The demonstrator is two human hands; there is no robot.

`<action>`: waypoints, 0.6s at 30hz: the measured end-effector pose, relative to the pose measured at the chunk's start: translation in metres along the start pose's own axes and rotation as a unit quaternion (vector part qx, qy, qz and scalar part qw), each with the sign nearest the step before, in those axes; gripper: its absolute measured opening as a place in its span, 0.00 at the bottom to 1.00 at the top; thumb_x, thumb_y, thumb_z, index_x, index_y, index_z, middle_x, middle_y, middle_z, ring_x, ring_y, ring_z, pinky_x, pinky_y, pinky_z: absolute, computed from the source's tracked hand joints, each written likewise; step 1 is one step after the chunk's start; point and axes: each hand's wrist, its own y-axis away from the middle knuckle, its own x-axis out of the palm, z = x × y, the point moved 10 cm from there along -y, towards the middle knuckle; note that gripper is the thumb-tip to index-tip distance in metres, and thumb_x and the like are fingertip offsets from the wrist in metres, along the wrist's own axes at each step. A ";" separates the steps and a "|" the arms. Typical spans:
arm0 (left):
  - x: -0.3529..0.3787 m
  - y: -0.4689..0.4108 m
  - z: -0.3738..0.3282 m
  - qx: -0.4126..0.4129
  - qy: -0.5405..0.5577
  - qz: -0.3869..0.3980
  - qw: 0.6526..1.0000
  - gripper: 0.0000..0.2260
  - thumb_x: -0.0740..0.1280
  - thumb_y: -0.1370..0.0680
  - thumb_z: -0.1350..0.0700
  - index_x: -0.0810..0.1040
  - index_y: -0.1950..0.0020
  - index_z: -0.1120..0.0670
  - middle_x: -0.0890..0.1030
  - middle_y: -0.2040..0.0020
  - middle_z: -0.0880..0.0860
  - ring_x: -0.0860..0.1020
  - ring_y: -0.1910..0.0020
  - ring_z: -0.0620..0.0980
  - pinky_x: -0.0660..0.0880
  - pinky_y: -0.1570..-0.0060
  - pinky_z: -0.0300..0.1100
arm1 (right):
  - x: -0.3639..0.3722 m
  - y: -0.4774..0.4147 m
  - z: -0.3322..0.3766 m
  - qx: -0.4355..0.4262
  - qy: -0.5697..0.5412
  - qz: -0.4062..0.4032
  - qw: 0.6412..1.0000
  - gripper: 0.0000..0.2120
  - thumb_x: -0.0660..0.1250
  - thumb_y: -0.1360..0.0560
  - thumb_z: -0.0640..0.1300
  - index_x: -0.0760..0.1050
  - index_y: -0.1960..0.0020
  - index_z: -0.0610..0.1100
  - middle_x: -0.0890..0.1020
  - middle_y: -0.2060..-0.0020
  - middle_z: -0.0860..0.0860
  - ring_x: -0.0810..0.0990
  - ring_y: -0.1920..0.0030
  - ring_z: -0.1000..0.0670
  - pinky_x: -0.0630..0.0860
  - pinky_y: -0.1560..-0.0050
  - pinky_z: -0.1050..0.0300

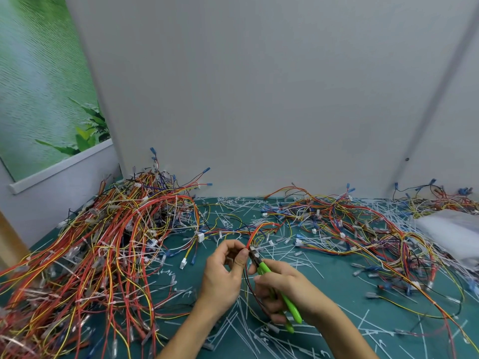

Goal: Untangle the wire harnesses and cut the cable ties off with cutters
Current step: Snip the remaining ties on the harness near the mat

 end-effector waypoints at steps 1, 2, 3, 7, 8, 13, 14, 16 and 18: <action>0.000 0.000 -0.001 0.005 -0.007 0.001 1.000 0.04 0.70 0.20 0.60 0.79 0.51 0.51 0.82 0.58 0.42 0.79 0.60 0.41 0.75 0.56 0.34 | -0.001 0.000 0.000 0.003 -0.006 -0.001 1.000 0.14 0.69 0.27 0.45 0.71 0.44 0.45 0.68 0.68 0.49 0.62 0.76 0.52 0.65 0.76 0.65; 0.000 0.001 -0.003 0.011 -0.015 0.002 1.000 0.04 0.70 0.20 0.59 0.78 0.51 0.51 0.82 0.58 0.42 0.79 0.60 0.41 0.75 0.57 0.33 | -0.001 0.000 0.000 0.006 -0.013 0.000 1.000 0.16 0.70 0.28 0.46 0.72 0.44 0.44 0.68 0.68 0.48 0.62 0.76 0.52 0.65 0.76 0.65; -0.001 0.001 -0.005 0.017 -0.022 0.003 1.000 0.03 0.70 0.20 0.58 0.78 0.51 0.50 0.82 0.58 0.42 0.79 0.61 0.41 0.74 0.58 0.33 | 0.000 0.001 0.000 0.010 -0.021 0.005 1.000 0.18 0.71 0.29 0.48 0.71 0.43 0.44 0.68 0.68 0.48 0.63 0.77 0.52 0.66 0.77 0.64; 0.000 0.001 -0.001 -0.002 0.003 -0.002 1.000 0.02 0.70 0.21 0.59 0.79 0.51 0.52 0.82 0.59 0.43 0.78 0.61 0.40 0.75 0.56 0.35 | 0.003 0.002 0.001 0.012 -0.035 0.022 0.999 0.21 0.74 0.28 0.51 0.70 0.43 0.45 0.69 0.68 0.49 0.65 0.76 0.52 0.69 0.76 0.62; 0.000 0.001 0.003 -0.021 0.024 -0.007 0.999 0.02 0.70 0.21 0.60 0.79 0.51 0.54 0.82 0.59 0.44 0.79 0.60 0.41 0.76 0.55 0.36 | 0.003 0.002 0.001 0.004 -0.022 0.016 1.000 0.19 0.73 0.27 0.50 0.69 0.43 0.44 0.68 0.67 0.49 0.64 0.75 0.52 0.68 0.76 0.62; 0.001 0.002 0.016 -0.085 0.104 -0.036 0.990 0.00 0.69 0.21 0.63 0.79 0.51 0.59 0.81 0.61 0.48 0.79 0.60 0.44 0.78 0.53 0.45 | 0.003 -0.002 0.002 -0.027 0.038 -0.019 0.999 0.12 0.66 0.24 0.46 0.68 0.44 0.43 0.67 0.68 0.50 0.62 0.74 0.52 0.65 0.75 0.64; 0.001 0.003 0.017 -0.096 0.116 -0.041 0.988 0.00 0.69 0.21 0.63 0.79 0.51 0.59 0.81 0.61 0.48 0.79 0.60 0.44 0.78 0.52 0.46 | 0.003 -0.002 0.002 -0.025 0.042 -0.019 0.999 0.12 0.66 0.24 0.46 0.68 0.44 0.43 0.66 0.68 0.51 0.61 0.74 0.52 0.64 0.75 0.64; 0.003 0.004 0.021 -0.116 0.137 -0.044 0.983 0.00 0.69 0.21 0.63 0.79 0.51 0.59 0.82 0.62 0.47 0.79 0.61 0.42 0.79 0.52 0.47 | 0.004 -0.002 0.001 -0.021 0.040 -0.015 0.999 0.12 0.66 0.24 0.47 0.68 0.44 0.44 0.66 0.67 0.50 0.62 0.74 0.52 0.64 0.75 0.63; 0.004 0.005 0.023 -0.127 0.147 -0.047 0.980 0.01 0.69 0.21 0.63 0.79 0.51 0.59 0.82 0.62 0.47 0.79 0.61 0.41 0.79 0.54 0.41 | 0.004 -0.001 0.001 -0.015 0.037 -0.008 0.999 0.13 0.67 0.24 0.47 0.69 0.44 0.44 0.68 0.66 0.50 0.63 0.73 0.51 0.66 0.74 0.62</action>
